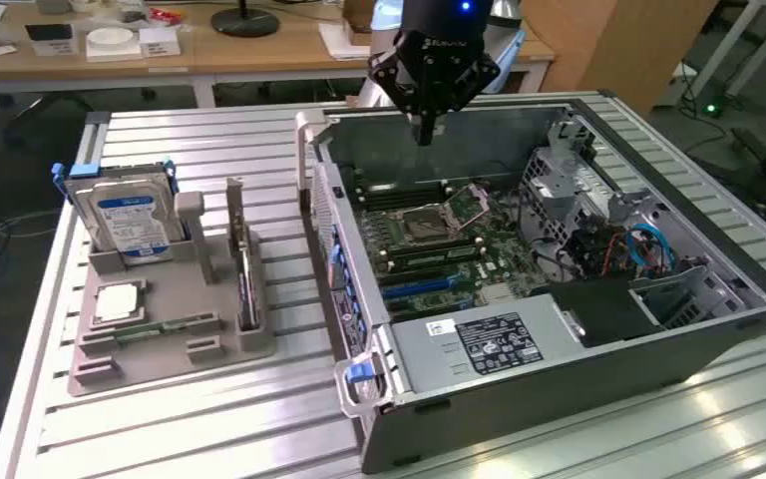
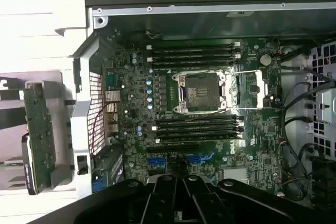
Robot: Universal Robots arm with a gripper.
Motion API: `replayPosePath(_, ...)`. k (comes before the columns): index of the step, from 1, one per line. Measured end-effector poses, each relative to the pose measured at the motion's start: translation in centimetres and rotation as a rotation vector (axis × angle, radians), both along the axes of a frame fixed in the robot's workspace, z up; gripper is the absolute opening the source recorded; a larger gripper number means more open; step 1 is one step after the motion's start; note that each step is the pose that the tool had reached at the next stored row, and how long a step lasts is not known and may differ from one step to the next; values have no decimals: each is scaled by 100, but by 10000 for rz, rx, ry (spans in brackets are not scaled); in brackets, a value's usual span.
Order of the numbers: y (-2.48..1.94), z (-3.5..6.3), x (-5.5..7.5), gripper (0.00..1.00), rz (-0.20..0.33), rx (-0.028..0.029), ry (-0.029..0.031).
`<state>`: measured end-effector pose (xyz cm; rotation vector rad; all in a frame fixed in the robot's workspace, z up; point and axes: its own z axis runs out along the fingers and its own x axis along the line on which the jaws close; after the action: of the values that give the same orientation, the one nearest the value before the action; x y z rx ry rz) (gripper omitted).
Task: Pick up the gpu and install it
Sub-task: 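Reach for the gpu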
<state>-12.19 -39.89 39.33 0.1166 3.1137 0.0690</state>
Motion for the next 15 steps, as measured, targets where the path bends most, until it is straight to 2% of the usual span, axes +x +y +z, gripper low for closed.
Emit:
replayPosePath(6,0,1,-26,10,0,-2,0)
replayPosePath(15,0,0,-152,10,1,0,0)
